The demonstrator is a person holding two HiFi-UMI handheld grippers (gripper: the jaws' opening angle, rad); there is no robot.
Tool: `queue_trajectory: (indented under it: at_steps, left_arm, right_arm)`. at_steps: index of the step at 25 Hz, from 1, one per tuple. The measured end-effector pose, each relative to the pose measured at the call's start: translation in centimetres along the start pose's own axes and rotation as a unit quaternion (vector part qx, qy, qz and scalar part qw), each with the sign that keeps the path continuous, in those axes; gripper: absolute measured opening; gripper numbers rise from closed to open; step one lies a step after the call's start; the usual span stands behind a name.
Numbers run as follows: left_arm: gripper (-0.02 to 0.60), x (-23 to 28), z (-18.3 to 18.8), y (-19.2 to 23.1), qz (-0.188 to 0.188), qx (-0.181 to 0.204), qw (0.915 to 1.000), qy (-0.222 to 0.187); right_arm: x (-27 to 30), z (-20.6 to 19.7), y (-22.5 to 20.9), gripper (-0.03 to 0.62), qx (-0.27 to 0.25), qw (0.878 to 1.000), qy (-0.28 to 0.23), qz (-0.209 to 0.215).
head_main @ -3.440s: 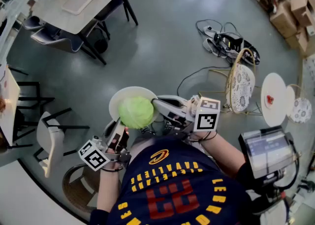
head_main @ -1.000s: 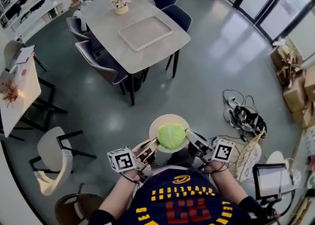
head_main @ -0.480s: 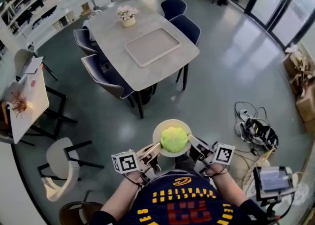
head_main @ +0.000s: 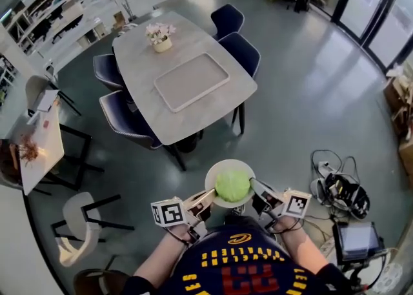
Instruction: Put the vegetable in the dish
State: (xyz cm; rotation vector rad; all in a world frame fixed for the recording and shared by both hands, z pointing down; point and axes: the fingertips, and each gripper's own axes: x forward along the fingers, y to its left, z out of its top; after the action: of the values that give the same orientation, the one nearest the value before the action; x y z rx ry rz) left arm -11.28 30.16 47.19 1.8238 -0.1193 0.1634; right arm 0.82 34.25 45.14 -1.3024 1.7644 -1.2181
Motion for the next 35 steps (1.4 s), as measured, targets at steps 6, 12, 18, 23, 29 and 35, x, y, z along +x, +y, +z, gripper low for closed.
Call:
queue_trajectory:
  at_steps: [6,12,18,23,29,35]
  left_arm:
    - [0.011,4.9,1.8,-0.6,0.017,0.008,0.9996,-0.021]
    - [0.011,7.3,3.0,0.1,0.033,-0.008,0.9988,-0.034]
    - [0.011,9.7,5.9,1.3,0.019,-0.05,0.9976,-0.044]
    - [0.011,13.1,10.8,2.4,0.008,-0.03,0.9994,-0.017]
    - [0.011,16.5,18.7,3.4,0.001,-0.007,1.0,0.0]
    - [0.011,18.0,25.1,4.4,0.0,-0.003,1.0,-0.001]
  right_arm:
    - [0.0,5.5,-2.1,0.017,0.004,1.0,0.018,0.006]
    - [1.0,7.9,-3.5,0.017,0.005,0.999,0.041,0.022]
    - [3.9,10.4,-5.2,0.017,0.016,0.999,0.042,0.019]
    - [6.7,14.3,-7.3,0.017,0.002,1.0,0.026,0.012]
    - [12.6,19.8,-9.0,0.017,-0.005,1.0,0.008,0.002]
    - [18.5,23.2,-9.9,0.017,0.001,1.0,0.013,0.004]
